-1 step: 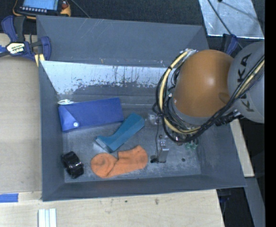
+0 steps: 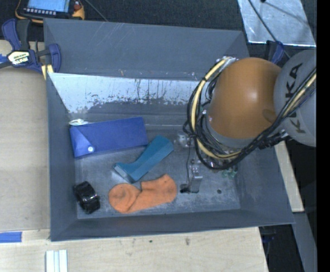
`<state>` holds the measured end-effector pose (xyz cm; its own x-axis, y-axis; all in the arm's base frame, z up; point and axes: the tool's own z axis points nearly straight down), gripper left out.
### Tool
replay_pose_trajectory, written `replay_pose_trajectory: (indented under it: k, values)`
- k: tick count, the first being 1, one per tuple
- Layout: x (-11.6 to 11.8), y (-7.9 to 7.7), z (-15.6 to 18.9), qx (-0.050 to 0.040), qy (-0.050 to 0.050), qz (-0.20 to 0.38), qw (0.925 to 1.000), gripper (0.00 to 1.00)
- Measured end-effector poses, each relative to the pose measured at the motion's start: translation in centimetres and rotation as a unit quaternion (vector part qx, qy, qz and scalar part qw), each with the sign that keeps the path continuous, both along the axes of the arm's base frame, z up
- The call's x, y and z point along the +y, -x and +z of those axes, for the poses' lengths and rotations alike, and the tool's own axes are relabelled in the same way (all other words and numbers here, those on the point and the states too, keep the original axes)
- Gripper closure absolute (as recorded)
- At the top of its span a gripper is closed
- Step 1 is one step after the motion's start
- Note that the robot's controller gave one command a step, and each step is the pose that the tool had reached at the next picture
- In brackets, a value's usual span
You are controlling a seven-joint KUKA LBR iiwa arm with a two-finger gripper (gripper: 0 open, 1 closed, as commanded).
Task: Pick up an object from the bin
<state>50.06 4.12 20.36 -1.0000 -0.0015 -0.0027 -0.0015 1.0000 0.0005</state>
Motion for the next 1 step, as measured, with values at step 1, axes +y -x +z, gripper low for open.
replay_pose_trajectory:
  k: [1]
  values:
    - [3.44, -2.07, -3.23, -0.0021, 0.001, 0.031, 0.9995, 0.0]
